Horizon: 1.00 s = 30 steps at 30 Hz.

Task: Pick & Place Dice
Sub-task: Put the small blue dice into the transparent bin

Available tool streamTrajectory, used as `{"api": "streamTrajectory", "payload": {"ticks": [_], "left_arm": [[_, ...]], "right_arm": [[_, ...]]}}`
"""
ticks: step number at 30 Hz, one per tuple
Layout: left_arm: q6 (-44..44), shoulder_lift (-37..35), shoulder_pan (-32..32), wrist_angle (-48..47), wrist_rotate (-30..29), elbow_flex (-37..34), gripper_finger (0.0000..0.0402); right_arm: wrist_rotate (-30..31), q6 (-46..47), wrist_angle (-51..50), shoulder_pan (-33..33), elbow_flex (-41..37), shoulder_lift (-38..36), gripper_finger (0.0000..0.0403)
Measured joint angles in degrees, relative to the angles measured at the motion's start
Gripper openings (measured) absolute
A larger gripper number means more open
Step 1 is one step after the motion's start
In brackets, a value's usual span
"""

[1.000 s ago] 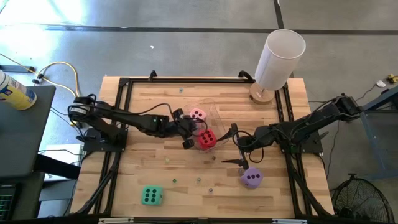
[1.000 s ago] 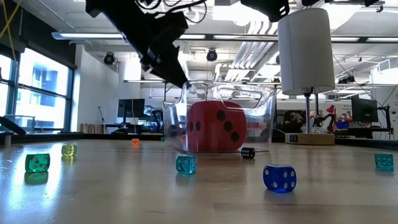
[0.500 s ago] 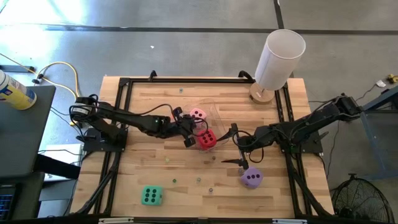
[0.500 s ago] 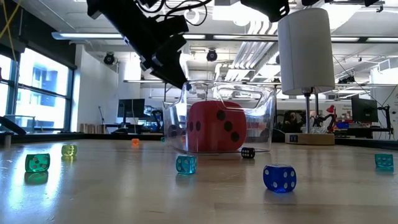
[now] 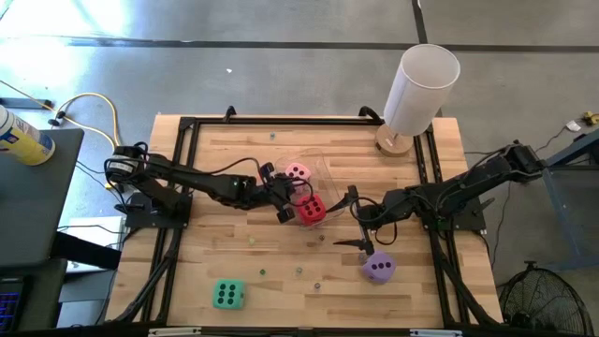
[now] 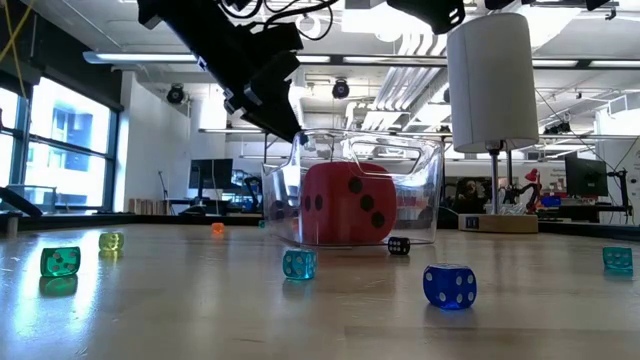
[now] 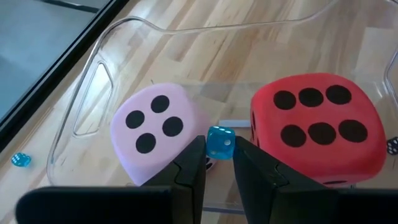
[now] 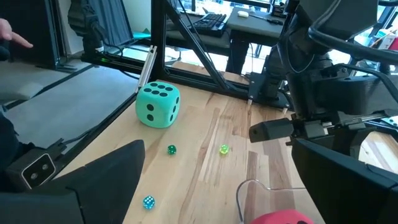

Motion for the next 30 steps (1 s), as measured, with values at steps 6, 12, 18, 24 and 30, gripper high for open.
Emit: {"api": "streamTrajectory", "payload": {"ticks": [6,12,18,24,30], "left_arm": [[0.07,0.00,0.00,-0.02,0.02,0.00,0.0070],[0.10,0.00,0.00,0.13,0.03,0.00,0.0070],[1.96,0.00,0.00,-0.68,0.78,0.02,0.0070],[4.27,0.00,0.70,-0.83,4.89,0.04,0.0070],[4.13,0.00,1.40,-1.81,6.83,0.04,0.0070]], "right_arm": [[-0.03,0.04,0.02,0.00,0.00,-0.01,0.0400],[-0.03,0.07,0.04,0.00,0.00,0.00,0.0400],[-0.03,0.11,0.07,0.00,0.00,0.00,0.0400],[-0.04,0.11,0.07,0.00,0.00,0.00,0.0400],[-0.03,0.11,0.07,0.00,0.00,0.00,0.0400]]}}
